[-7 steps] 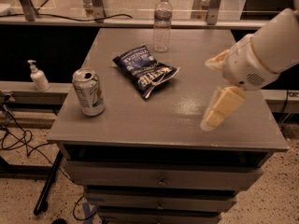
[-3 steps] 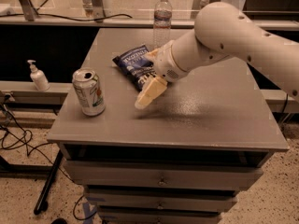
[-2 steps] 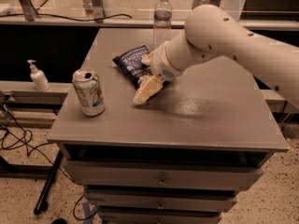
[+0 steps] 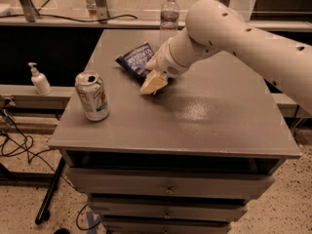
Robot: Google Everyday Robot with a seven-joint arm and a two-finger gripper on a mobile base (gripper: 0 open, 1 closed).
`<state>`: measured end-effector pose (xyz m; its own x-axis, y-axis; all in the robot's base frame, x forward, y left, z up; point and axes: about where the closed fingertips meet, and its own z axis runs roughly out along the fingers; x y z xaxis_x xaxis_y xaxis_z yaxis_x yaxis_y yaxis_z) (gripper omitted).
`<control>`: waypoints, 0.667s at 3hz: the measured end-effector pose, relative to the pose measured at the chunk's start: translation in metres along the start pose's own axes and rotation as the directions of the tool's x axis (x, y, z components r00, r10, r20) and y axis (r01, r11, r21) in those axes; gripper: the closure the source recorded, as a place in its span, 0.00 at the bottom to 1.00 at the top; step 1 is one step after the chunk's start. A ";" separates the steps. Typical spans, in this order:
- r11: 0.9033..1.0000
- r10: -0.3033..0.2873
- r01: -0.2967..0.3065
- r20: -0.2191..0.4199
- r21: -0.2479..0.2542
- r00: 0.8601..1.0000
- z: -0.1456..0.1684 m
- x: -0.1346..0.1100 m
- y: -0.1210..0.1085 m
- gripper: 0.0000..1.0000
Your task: Pick blue chip bag
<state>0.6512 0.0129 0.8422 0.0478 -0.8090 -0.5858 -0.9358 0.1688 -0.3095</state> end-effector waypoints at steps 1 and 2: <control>1.000 -0.006 0.006 -0.021 0.001 1.000 -0.007 -0.002 -0.009 0.87; 1.000 -0.015 0.015 -0.039 -0.015 0.999 -0.022 -0.007 -0.011 1.00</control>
Offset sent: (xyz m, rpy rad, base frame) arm -0.0035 -0.0173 0.0442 -0.0703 0.0244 0.0174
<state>0.6531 0.0045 0.8662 0.0485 -0.8330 -0.5512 -0.9401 0.1483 -0.3068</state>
